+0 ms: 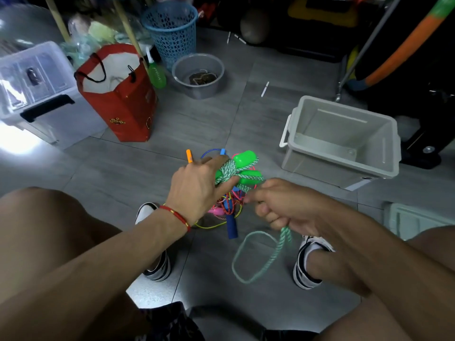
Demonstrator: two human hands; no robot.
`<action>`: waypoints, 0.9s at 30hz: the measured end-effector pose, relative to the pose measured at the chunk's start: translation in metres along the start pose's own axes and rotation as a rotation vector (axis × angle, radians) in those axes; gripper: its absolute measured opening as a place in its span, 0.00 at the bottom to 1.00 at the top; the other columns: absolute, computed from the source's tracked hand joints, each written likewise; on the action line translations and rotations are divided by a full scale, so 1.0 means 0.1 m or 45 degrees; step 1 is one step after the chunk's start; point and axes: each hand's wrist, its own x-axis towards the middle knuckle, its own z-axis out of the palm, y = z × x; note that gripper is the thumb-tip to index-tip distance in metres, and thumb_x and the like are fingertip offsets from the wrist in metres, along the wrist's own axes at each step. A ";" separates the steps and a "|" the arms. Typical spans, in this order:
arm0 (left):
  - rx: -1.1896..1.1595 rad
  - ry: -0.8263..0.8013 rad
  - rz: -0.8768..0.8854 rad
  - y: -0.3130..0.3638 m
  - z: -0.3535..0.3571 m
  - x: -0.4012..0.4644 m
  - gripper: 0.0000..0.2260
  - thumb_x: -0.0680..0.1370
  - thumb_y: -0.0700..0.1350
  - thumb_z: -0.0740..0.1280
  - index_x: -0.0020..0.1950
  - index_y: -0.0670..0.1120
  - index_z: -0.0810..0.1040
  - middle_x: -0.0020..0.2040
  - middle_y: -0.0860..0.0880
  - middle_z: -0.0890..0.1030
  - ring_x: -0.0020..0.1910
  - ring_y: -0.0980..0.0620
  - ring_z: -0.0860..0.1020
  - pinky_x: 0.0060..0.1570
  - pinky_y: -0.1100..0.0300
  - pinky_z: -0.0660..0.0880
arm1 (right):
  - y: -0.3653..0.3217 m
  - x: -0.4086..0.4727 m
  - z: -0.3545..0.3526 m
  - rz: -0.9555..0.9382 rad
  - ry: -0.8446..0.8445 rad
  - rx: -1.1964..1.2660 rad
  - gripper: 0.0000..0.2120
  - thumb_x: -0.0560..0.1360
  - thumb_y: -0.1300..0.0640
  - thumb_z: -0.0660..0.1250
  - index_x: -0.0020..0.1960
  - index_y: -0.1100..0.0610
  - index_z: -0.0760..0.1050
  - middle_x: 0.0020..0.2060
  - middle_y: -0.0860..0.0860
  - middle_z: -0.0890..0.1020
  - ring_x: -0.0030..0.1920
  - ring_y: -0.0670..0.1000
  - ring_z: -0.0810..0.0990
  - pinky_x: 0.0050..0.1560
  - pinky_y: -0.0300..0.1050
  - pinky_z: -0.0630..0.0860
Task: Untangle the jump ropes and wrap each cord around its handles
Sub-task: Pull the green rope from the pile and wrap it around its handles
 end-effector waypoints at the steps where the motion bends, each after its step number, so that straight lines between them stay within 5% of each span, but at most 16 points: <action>1: 0.049 -0.039 0.054 -0.04 -0.02 0.01 0.23 0.73 0.67 0.64 0.61 0.55 0.80 0.44 0.47 0.84 0.41 0.38 0.82 0.35 0.49 0.79 | 0.00 -0.03 -0.05 -0.029 -0.006 -0.103 0.10 0.83 0.59 0.57 0.43 0.54 0.68 0.25 0.47 0.65 0.22 0.42 0.56 0.20 0.34 0.54; 5: 0.083 -0.288 0.238 -0.14 -0.06 0.01 0.31 0.72 0.73 0.55 0.65 0.57 0.77 0.52 0.51 0.84 0.49 0.42 0.82 0.41 0.49 0.79 | -0.01 -0.05 -0.19 -0.294 0.124 -0.527 0.16 0.83 0.57 0.57 0.37 0.54 0.73 0.27 0.47 0.71 0.26 0.45 0.65 0.31 0.44 0.66; 9: -0.080 -0.592 0.407 -0.10 -0.12 -0.04 0.32 0.72 0.72 0.55 0.68 0.56 0.76 0.58 0.50 0.83 0.57 0.46 0.80 0.51 0.51 0.77 | -0.07 -0.15 -0.28 -0.456 0.107 -0.763 0.18 0.83 0.50 0.61 0.37 0.55 0.79 0.24 0.43 0.67 0.27 0.43 0.64 0.34 0.44 0.63; 13: -0.297 -0.680 0.478 -0.07 -0.19 -0.03 0.28 0.74 0.69 0.60 0.65 0.52 0.78 0.54 0.50 0.84 0.52 0.49 0.80 0.52 0.51 0.76 | -0.10 -0.24 -0.44 -0.389 -0.033 -0.483 0.09 0.78 0.57 0.70 0.42 0.61 0.80 0.25 0.43 0.68 0.27 0.42 0.63 0.29 0.36 0.61; 20: -0.215 -0.710 0.678 0.16 -0.22 -0.11 0.23 0.74 0.70 0.64 0.44 0.50 0.76 0.38 0.53 0.78 0.38 0.53 0.76 0.39 0.52 0.73 | -0.13 -0.10 -0.53 -0.584 0.236 -1.129 0.08 0.72 0.48 0.76 0.39 0.51 0.83 0.29 0.50 0.79 0.31 0.44 0.72 0.37 0.47 0.73; 23: -0.321 -0.720 0.684 0.22 -0.30 -0.10 0.22 0.73 0.67 0.69 0.40 0.47 0.77 0.34 0.50 0.76 0.34 0.52 0.73 0.37 0.55 0.70 | -0.11 -0.05 -0.63 -0.672 0.078 -1.123 0.03 0.73 0.50 0.76 0.45 0.48 0.84 0.30 0.36 0.80 0.34 0.37 0.75 0.37 0.34 0.68; 27: -0.635 -0.782 0.517 0.25 -0.43 -0.08 0.21 0.70 0.62 0.74 0.43 0.44 0.82 0.32 0.47 0.75 0.32 0.48 0.71 0.36 0.50 0.71 | -0.08 0.07 -0.76 -0.649 -0.132 -1.010 0.08 0.73 0.44 0.72 0.45 0.47 0.84 0.38 0.44 0.84 0.38 0.38 0.75 0.44 0.43 0.72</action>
